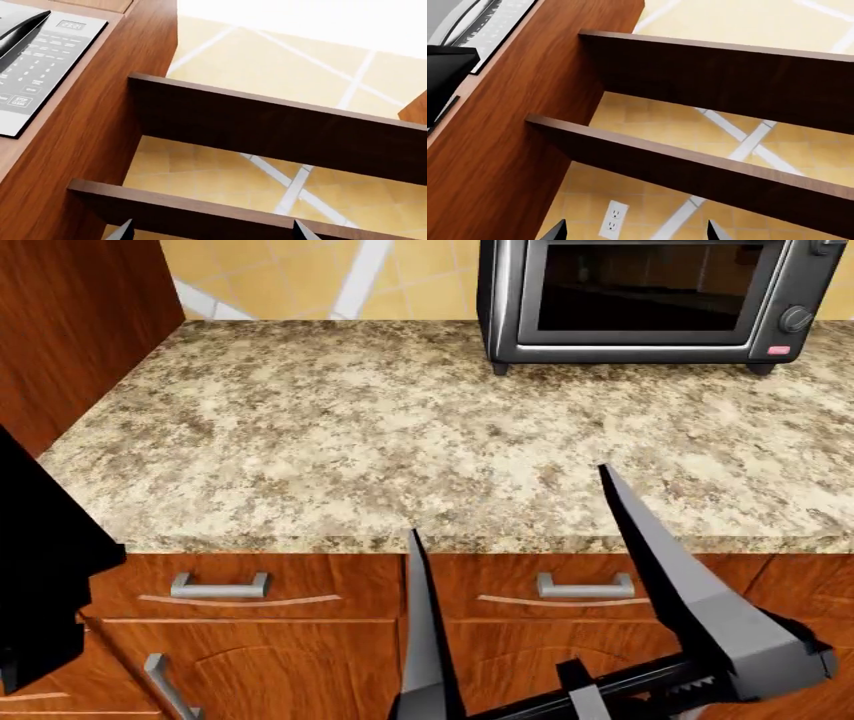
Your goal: Preheat the oven by turning the temperature knob.
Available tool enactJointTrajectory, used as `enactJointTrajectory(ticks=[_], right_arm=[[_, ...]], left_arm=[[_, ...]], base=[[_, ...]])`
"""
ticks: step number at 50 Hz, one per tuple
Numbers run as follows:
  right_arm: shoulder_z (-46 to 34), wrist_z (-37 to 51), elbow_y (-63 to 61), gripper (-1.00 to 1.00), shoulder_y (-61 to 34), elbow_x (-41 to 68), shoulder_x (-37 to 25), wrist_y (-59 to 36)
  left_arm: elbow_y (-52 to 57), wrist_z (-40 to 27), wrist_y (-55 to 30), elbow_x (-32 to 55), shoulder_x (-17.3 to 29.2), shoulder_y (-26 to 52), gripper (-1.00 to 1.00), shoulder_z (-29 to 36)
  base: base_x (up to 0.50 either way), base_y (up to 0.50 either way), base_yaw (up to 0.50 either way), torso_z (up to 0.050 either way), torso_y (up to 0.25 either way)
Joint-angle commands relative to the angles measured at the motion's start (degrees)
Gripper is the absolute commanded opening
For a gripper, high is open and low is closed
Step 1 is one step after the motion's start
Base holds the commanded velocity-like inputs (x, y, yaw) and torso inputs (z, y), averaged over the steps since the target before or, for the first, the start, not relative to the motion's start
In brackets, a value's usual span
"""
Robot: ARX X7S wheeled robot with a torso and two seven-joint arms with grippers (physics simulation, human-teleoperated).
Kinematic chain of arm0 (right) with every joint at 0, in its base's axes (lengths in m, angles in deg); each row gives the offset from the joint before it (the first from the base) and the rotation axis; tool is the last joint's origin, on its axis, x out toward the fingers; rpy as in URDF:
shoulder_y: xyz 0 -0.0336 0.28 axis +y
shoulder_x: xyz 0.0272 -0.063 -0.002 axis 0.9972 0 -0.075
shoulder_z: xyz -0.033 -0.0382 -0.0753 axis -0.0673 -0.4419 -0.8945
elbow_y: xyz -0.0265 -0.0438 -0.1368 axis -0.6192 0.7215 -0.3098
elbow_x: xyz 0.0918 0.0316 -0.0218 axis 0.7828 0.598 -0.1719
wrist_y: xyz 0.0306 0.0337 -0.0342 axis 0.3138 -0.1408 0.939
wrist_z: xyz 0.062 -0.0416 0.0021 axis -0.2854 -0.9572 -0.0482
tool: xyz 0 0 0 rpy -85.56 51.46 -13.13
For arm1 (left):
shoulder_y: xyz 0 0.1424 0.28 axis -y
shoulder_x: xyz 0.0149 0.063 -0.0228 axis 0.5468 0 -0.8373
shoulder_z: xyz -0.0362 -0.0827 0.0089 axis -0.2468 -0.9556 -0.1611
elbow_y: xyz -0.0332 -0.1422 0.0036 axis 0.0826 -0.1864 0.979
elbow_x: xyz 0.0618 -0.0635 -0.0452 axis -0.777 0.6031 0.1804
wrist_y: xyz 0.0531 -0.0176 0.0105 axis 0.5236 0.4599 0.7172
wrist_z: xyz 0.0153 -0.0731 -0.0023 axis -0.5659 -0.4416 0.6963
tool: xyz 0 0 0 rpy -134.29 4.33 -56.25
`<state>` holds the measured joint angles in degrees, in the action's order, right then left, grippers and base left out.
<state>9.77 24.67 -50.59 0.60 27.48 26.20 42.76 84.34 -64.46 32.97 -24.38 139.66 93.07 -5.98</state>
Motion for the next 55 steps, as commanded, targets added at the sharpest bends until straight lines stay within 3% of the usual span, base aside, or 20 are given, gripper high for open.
enactJointTrajectory(ticks=[1,16,32,55], right_arm=[[0.5,0.2,0.0,1.00,0.1,-0.4,0.0,1.3],[0.5,0.2,0.0,1.00,0.1,-0.4,0.0,1.3],[0.2,-0.7,0.0,1.00,0.0,-0.2,0.0,1.8],[0.2,-1.1,0.0,1.00,-0.1,-0.2,0.0,2.1]], left_arm=[[0.1,-7.2,4.5,-2.1,5.1,12.2,1.00,15.3],[0.0,-11.1,5.7,-3.2,6.2,23.4,1.00,27.6],[0.1,-16.7,8.5,-5.8,7.3,42.3,1.00,48.4],[0.1,-17.0,8.8,-6.3,7.5,43.5,1.00,50.0]], base=[[0.00,0.00,0.00,0.000,0.000],[0.00,0.00,0.00,0.000,0.000],[0.00,0.48,0.00,0.000,0.000],[0.00,0.50,0.00,0.000,0.000]])
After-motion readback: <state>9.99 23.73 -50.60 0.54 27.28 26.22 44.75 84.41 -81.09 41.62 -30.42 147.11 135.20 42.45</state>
